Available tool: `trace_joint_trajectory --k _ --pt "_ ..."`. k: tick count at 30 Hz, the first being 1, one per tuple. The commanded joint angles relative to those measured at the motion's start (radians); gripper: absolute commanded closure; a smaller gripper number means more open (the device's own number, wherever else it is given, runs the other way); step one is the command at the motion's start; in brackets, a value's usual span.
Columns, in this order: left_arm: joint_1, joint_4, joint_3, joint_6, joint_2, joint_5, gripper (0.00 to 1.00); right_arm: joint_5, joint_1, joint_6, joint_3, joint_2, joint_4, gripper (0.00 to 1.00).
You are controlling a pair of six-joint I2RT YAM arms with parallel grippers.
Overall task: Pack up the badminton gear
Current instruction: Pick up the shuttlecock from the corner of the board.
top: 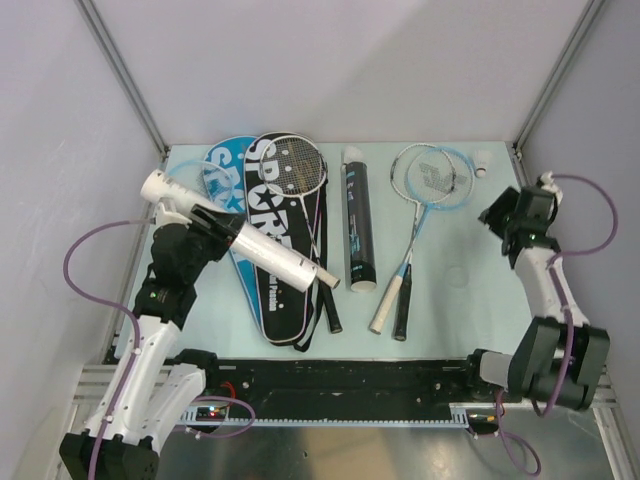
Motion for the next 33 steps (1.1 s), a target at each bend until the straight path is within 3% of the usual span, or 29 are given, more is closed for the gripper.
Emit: trace_joint_trajectory --k 1,9,21,26,33 --pt "-0.004 0.018 0.061 0.096 -0.02 -0.042 0.49 -0.173 -0.076 -0.156 0.18 0.169 0.155 0.35" --pt "-0.009 -0.003 0.086 0.146 0.002 -0.082 0.48 -0.253 -0.131 -0.23 0.522 0.596 0.189 0.27" --pt "-0.008 -0.018 0.173 0.167 0.09 -0.06 0.48 -0.208 -0.12 -0.031 1.222 1.192 0.11 0.26" --pt "-0.007 -0.026 0.211 0.173 0.121 -0.058 0.48 -0.227 -0.115 0.062 1.357 1.321 0.139 0.26" --pt "-0.002 -0.027 0.24 0.158 0.151 -0.021 0.48 -0.231 -0.099 0.179 1.399 1.392 0.209 0.25"
